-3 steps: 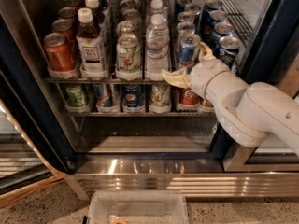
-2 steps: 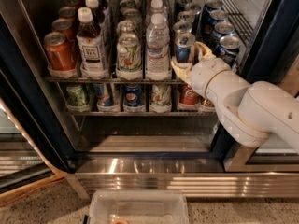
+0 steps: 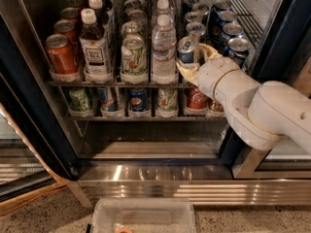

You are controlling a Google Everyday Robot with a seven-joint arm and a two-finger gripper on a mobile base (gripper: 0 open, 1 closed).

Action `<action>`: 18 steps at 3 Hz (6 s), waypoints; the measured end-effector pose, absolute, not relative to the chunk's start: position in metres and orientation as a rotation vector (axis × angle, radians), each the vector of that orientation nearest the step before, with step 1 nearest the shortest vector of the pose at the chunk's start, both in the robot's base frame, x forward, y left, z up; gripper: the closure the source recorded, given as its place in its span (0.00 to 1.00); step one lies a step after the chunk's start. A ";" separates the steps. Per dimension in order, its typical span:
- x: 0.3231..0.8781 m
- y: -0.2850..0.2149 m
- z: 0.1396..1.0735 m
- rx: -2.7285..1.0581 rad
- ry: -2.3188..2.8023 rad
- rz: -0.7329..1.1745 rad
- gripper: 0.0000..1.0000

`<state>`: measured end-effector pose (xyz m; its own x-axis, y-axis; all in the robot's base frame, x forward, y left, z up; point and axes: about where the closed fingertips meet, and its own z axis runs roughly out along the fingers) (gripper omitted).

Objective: Pick redbull can from top shelf of fridge

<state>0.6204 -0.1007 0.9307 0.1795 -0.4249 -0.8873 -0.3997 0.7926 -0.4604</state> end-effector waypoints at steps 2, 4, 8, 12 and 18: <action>0.636 -0.098 0.945 -0.691 1.416 0.087 1.00; 0.612 -0.101 1.037 -0.649 1.303 0.274 1.00; 0.490 -0.131 1.077 -0.917 1.407 0.486 1.00; 0.387 -0.056 1.031 -1.037 1.343 0.533 1.00; 0.330 0.000 1.095 -1.076 1.325 0.470 1.00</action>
Offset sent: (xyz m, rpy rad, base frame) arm 0.0247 0.0005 0.0283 0.2049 0.0724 0.1484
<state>0.3305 -0.0003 1.0947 0.2441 -0.2847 -0.9270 -0.8054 0.4729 -0.3573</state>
